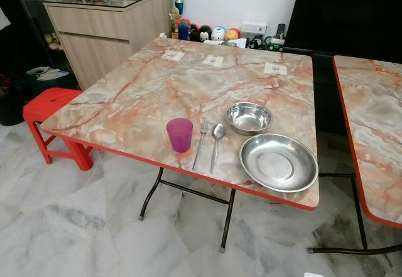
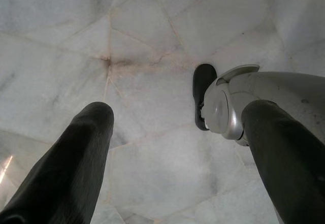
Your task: Setting the table
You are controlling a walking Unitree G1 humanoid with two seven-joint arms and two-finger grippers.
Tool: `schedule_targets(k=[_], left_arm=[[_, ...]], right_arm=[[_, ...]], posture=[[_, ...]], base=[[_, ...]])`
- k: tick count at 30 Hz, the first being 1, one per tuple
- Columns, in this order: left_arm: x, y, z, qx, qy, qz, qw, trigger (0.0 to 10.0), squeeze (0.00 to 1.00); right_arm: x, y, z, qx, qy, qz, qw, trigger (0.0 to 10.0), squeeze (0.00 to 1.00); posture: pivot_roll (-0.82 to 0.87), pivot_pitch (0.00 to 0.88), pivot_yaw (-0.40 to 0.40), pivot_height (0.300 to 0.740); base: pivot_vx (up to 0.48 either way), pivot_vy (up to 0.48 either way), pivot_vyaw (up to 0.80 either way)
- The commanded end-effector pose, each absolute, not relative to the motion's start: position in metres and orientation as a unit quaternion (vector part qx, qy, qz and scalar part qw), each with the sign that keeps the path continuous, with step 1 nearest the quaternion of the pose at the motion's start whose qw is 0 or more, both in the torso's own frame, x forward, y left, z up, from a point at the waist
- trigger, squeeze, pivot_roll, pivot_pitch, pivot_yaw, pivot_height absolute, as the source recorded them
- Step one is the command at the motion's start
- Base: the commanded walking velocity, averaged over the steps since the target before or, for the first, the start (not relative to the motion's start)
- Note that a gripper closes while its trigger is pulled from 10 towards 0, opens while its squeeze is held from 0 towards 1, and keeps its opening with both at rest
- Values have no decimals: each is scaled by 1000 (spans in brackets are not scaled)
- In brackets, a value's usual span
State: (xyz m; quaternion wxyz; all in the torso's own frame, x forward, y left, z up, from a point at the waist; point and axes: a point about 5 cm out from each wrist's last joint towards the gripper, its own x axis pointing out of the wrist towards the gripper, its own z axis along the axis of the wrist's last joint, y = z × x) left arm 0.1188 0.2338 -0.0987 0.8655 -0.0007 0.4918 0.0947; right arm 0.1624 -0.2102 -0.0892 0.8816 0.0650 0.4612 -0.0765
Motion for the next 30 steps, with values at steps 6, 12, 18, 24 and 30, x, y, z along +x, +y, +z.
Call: schedule_targets(k=[6, 12, 18, 24, 30], left_arm=[[115, 234, -100, -4, 497, 97, 862, 10000, 0], [115, 235, -100, -1, 497, 95, 862, 10000, 0], [114, 235, -100, 3, 498, 91, 862, 10000, 0], [113, 235, -100, 6, 500, 89, 862, 10000, 0], [113, 235, -100, 8, 500, 86, 862, 10000, 0]], right_arm=[[160, -210, -90, 63, 466, -77, 879, 10000, 0], [161, -209, -90, 115, 445, -110, 881, 10000, 0], [160, -208, -90, 123, 442, -115, 881, 10000, 0], [159, -208, -91, 122, 443, -114, 881, 10000, 0], [158, -208, -91, 120, 444, -112, 881, 10000, 0]], posture=[[39, 53, -4, 740], [43, 32, 0, 740], [41, 18, 3, 740], [42, 11, 3, 740], [41, 9, 3, 740]], base=[[0, 0, 0], [0, 0, 0], [0, 0, 0], [0, 0, 0], [0, 0, 0]])
